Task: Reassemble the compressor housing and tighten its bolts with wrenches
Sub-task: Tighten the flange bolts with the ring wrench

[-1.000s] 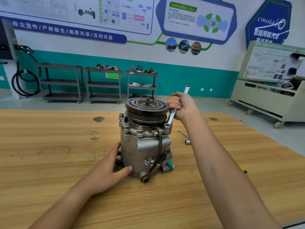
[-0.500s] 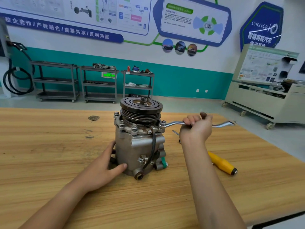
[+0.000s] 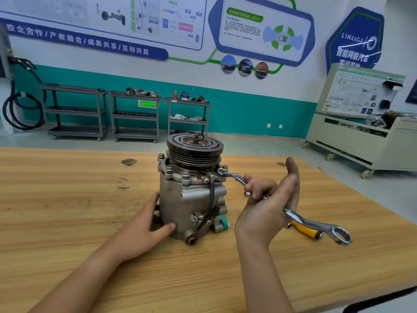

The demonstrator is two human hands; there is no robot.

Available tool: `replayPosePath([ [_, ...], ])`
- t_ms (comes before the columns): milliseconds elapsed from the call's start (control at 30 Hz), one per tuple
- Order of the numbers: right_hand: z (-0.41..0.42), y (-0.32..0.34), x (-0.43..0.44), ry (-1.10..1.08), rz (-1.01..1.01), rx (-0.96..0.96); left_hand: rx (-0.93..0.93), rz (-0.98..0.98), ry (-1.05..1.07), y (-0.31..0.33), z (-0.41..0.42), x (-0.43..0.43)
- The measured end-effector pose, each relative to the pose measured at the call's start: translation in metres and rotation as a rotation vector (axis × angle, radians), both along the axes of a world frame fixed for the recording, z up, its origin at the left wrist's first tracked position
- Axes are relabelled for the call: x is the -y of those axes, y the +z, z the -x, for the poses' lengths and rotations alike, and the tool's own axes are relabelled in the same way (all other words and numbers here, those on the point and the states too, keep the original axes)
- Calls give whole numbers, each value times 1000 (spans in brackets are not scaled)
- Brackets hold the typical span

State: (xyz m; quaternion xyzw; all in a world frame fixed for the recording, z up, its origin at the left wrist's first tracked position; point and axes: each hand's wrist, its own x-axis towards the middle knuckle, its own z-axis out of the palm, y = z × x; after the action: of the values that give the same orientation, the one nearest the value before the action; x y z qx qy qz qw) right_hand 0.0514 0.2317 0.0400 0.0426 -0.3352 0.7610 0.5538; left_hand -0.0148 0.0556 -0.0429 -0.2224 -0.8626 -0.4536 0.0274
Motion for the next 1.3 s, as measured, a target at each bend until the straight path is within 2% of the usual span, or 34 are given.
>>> replayPosePath([
  [167,-6,-15,9,-55,-311,-26,6,29,2,-2,3,1],
  [333,-1,-26,39,-324,-771,-67,-15,-9,-24,2,0,0],
  [567,31,-31,76,-650,-1155,152,-153,34,-76,8,-8,-1],
  [633,31,-31,82,-732,-1249,160,-142,64,-77,9,-10,-3],
  [700,27,-18,81,-761,-1150,66,-70,20,-103,8,-8,-4],
  [767,17,14,76,-630,-934,-66,-14,43,-71,8,-5,-2],
  [833,1,48,65,-243,-689,-187,24,46,-21,5,-2,1],
  [900,-8,75,46,179,-398,-212,33,77,-9,3,-1,2],
  [1000,3,99,0,424,-112,-116,23,105,2,2,2,1],
  [1133,38,93,-50,655,190,162,24,98,1,2,2,1],
  [1300,71,65,-70,819,405,272,24,95,-3,1,2,2],
])
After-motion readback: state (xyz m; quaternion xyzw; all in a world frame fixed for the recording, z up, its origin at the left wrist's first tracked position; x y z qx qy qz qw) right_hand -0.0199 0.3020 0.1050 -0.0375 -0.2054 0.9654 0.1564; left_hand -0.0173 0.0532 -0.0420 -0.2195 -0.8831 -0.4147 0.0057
